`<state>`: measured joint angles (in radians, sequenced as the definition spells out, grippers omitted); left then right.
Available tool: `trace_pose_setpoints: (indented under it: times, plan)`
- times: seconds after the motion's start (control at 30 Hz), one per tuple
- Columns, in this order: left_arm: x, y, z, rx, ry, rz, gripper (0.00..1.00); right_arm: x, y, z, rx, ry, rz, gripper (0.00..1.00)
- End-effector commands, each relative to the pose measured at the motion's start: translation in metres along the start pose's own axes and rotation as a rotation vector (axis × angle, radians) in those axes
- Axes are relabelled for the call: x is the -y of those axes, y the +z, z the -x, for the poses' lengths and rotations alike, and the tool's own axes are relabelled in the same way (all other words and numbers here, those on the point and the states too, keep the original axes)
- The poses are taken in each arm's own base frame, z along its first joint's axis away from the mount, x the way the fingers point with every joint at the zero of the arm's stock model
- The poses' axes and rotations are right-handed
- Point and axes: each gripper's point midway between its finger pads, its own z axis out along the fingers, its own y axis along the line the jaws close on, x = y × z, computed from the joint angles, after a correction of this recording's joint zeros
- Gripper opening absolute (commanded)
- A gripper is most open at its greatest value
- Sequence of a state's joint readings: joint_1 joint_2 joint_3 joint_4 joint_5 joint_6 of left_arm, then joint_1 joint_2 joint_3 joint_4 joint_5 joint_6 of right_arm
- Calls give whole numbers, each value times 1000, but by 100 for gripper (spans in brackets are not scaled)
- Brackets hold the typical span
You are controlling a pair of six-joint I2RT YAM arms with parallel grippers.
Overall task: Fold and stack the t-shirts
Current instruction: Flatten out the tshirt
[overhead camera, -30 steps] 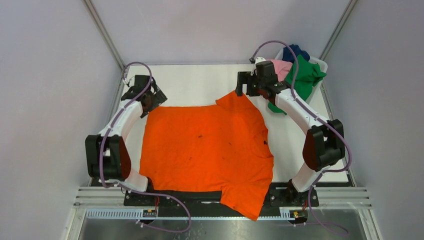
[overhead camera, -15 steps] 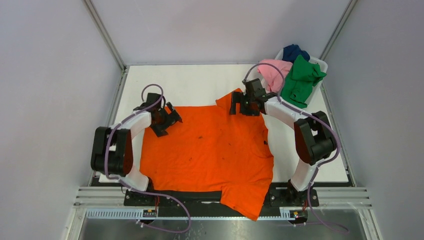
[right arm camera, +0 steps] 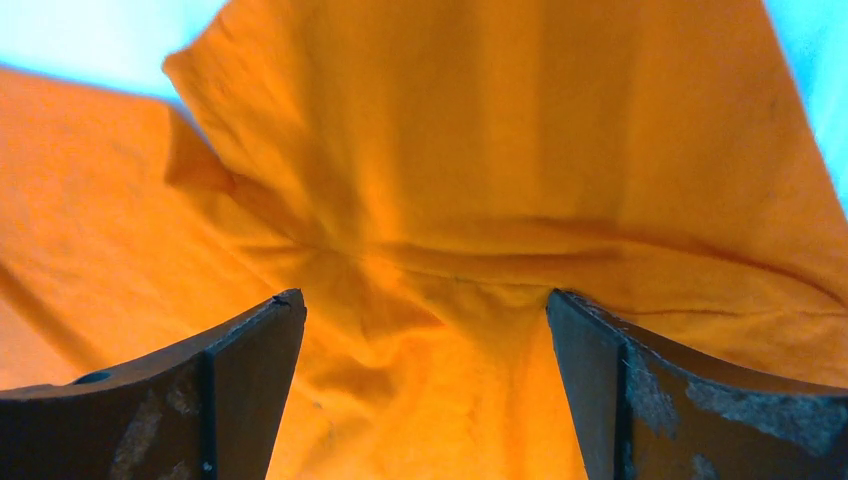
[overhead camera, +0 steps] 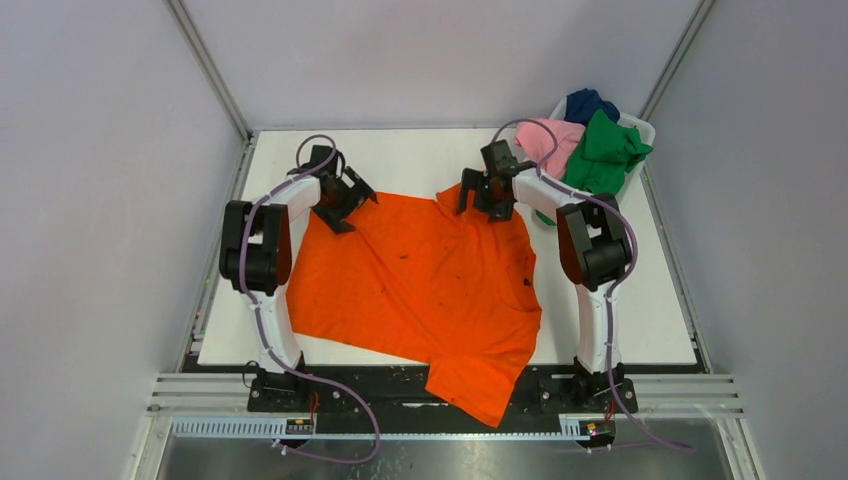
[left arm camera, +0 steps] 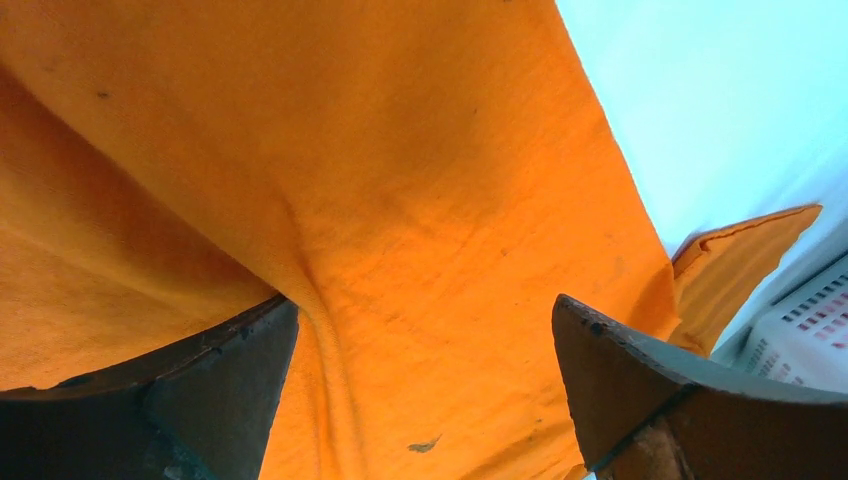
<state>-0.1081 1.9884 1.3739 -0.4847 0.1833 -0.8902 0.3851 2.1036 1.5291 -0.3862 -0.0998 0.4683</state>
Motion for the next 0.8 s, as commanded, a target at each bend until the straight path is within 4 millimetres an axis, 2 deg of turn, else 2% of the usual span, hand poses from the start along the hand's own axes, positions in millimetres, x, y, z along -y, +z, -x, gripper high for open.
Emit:
trace_pose_setpoints:
  times: [0.0,0.1,0.23,0.33,0.37,0.43,0.53,0.63,0.77]
  plan:
    - [-8,30,7,-18,-45,81,99,-1,15,34,-2,35,-11,99]
    - [4,35,24,16,-49,84,99,1,27,61,3,65,-24,100]
    - [16,42,41,23,-77,59,99,-8,39,94,12,89,24,100]
    - [13,43,50,40,-96,65,99,-24,43,123,57,70,74,100]
    - [11,41,53,46,-99,65,99,-24,47,127,59,82,82,100]
    - [9,31,59,66,-102,66,99,-30,43,138,92,72,106,99]
    - [10,3,68,108,-86,52,99,-36,19,151,144,29,113,100]
    - [11,-41,68,180,-23,35,99,-47,-21,154,177,-52,137,100]
    - [-28,-96,52,280,21,114,99,-62,-72,126,163,-202,178,100]
